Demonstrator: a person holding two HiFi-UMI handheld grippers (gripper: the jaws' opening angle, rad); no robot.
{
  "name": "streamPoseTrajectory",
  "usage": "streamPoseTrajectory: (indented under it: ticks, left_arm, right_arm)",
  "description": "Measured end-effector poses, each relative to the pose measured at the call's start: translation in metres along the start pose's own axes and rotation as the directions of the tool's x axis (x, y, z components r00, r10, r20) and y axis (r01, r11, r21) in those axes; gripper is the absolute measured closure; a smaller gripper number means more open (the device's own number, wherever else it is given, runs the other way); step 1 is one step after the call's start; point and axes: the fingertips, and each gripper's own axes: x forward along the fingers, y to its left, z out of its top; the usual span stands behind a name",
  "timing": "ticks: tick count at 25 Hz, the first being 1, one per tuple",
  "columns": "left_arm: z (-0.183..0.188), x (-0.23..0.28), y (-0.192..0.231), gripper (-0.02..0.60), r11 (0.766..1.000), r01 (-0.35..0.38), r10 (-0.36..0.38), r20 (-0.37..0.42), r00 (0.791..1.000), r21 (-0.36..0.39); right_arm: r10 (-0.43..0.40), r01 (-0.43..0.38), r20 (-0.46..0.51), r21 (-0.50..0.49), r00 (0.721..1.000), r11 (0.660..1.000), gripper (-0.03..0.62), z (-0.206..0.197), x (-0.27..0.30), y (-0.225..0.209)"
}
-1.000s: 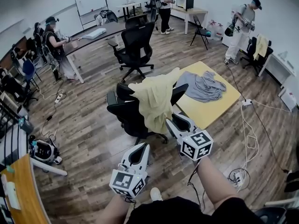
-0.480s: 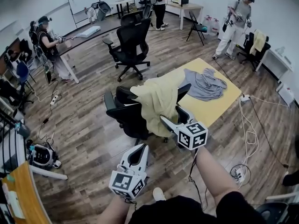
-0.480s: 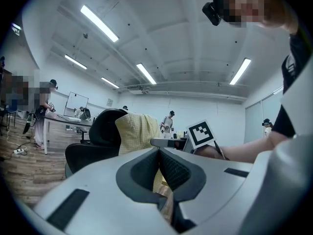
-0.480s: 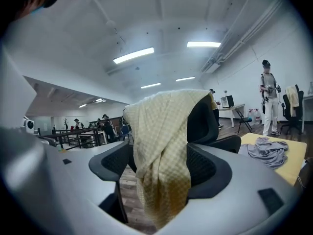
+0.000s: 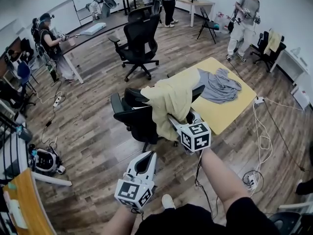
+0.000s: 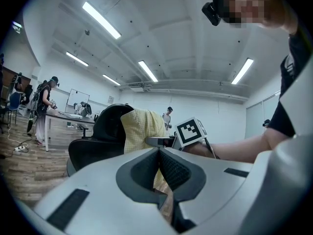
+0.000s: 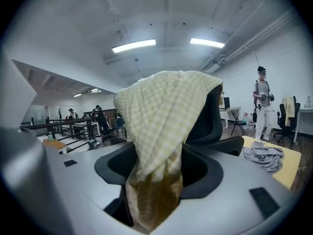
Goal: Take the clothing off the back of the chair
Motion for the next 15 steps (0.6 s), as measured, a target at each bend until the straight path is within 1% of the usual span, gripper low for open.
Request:
streamPoseTrajectory:
  ticks: [4,5,6,9,15]
  left_arm:
    - [0.0,-0.004,0.001,0.566,1.0,-0.007,0.007,-0.001,1.0,0.001]
    - [0.0,-0.005,0.0,0.566,1.0,-0.008,0.008,-0.001,1.0,0.001]
    - [0.0,-0.005,-0.002,0.566,1.0,-0.008,0.008,0.0,1.0,0.002]
    - [0.001,-0.005,-0.008,0.566,1.0,-0.005,0.005,0.001,1.0,0.007]
    - [0.002,-0.011,-0.024,0.566,1.0,-0.004,0.004,0.009,1.0,0.009]
  right_arm:
    - [0.028,-0.028,-0.007,0.001,1.0,1.0,0.444,0.001,-0.004,0.007]
    - [0.03,-0.03,-0.006,-0.004,1.0,1.0,0.473,0.002,-0.006,0.008]
    - [0.031,-0.031,-0.006,-0.008,1.0,0.999,0.487,0.003,-0.008,0.009]
    - [0.04,-0.04,-0.007,-0.017,0.999,0.999,0.506,0.005,-0.015,0.011]
    - [0.071,-0.07,0.007,-0.049,0.997,0.996,0.516,0.012,-0.038,0.02]
